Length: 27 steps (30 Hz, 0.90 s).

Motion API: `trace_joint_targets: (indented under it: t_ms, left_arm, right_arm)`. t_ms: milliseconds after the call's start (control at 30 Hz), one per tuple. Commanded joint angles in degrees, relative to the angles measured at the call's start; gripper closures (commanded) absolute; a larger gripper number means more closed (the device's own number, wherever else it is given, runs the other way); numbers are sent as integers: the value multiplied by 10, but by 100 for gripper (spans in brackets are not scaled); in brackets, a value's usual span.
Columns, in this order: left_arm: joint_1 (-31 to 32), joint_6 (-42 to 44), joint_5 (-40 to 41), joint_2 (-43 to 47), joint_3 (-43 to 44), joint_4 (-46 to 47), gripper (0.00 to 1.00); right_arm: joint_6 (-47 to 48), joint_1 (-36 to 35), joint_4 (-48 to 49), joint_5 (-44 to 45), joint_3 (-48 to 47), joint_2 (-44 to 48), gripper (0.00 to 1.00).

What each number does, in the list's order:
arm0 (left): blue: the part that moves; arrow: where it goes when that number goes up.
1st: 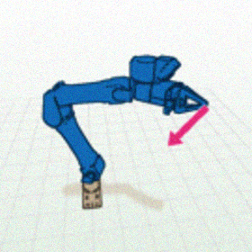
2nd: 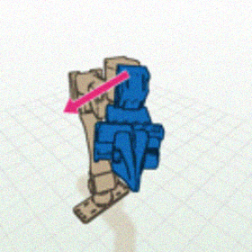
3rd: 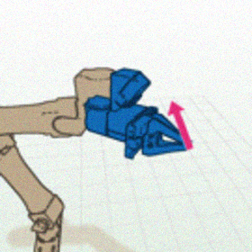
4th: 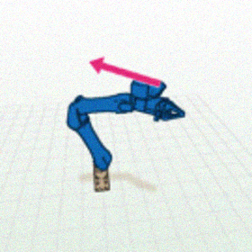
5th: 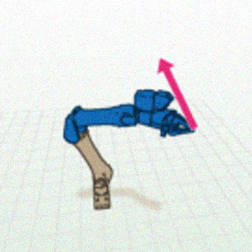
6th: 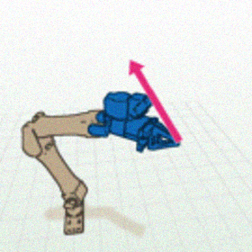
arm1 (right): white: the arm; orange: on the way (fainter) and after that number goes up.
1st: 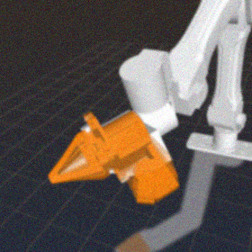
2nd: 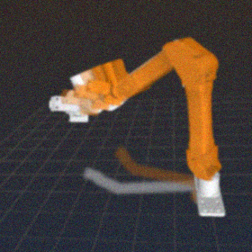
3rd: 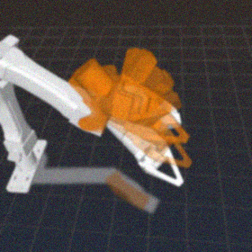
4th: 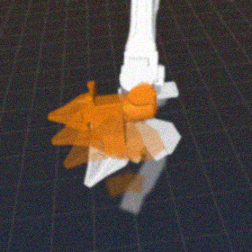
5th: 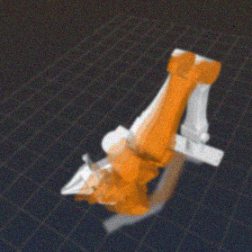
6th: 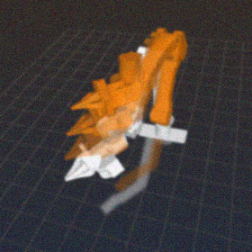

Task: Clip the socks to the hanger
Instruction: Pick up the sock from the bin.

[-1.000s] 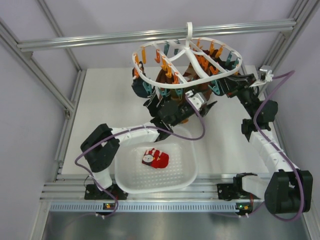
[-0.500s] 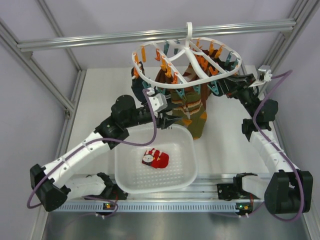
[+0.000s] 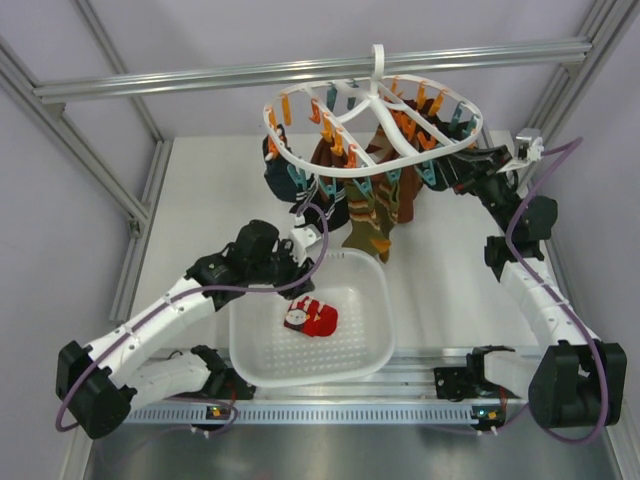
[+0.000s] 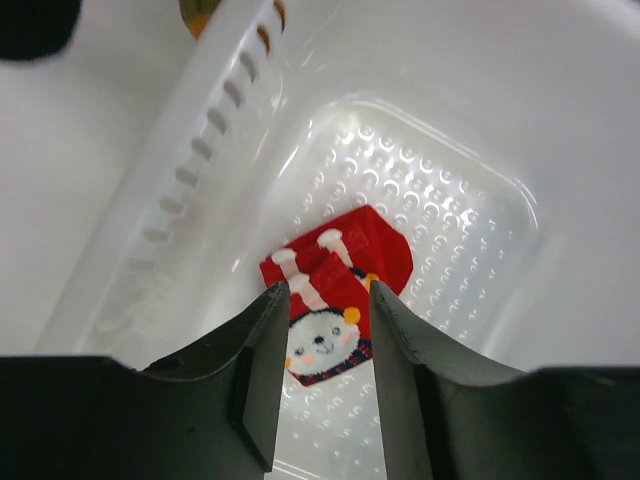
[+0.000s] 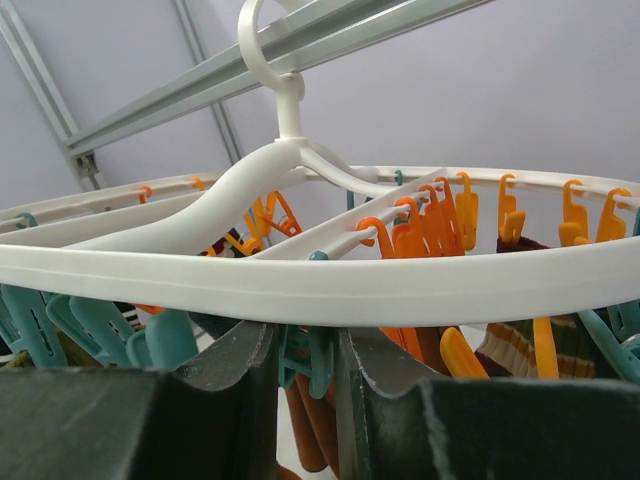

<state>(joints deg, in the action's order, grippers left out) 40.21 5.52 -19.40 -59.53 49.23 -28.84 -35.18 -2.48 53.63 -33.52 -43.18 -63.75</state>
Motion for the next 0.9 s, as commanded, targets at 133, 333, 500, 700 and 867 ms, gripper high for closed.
trace_joint_targets:
  t_ms: [133,333,500,700,867]
  left_arm:
    - [0,-174,67,-55,-19,-33,53]
    - [3,-287,130,-139,-26,-76,46]
    - [3,-348,144,-119,-74,-45,46]
    - [12,-370,148,-106,-105,-15,44]
    - [35,-375,165,-109,-120,45,50]
  right_arm:
    - [17,-1,1,-5,-25,6,100]
    - [19,5,-1,-2,-23,8,100]
    - [19,8,0,-7,-23,7,100]
    - [18,9,2,-8,-23,5,100]
    - [20,9,0,-8,-23,3,100]
